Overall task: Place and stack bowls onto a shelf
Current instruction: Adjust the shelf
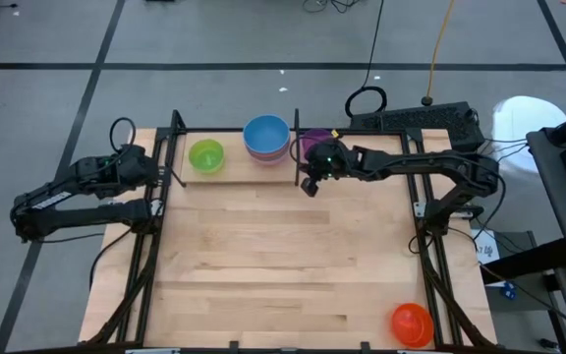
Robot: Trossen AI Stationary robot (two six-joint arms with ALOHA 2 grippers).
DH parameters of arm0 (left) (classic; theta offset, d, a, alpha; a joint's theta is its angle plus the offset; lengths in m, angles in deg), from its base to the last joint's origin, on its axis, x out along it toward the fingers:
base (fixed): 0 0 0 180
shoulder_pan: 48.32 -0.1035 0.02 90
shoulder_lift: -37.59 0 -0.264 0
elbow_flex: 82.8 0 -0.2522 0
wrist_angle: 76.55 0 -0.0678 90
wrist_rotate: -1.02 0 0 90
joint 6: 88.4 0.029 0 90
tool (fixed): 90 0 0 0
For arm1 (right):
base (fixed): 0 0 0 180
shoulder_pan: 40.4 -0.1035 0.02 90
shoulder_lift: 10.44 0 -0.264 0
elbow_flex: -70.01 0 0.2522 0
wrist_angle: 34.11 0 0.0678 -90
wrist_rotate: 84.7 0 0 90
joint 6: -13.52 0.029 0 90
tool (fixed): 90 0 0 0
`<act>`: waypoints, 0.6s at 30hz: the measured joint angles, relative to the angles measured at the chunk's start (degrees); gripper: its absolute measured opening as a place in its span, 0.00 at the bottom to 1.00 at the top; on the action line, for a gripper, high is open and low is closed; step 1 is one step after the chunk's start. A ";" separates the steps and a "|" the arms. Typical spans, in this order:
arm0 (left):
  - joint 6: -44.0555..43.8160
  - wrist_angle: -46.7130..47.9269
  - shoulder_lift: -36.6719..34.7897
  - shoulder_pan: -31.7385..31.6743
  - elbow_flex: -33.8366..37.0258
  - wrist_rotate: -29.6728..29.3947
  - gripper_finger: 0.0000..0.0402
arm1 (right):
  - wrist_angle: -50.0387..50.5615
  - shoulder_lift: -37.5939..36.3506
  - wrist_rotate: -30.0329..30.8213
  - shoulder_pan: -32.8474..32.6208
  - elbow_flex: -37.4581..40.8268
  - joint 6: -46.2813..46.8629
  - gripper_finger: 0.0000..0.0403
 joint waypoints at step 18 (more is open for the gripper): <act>0.31 0.00 0.00 0.00 0.00 0.00 0.01 | -10.42 0.82 -3.18 3.81 -0.02 -0.08 0.00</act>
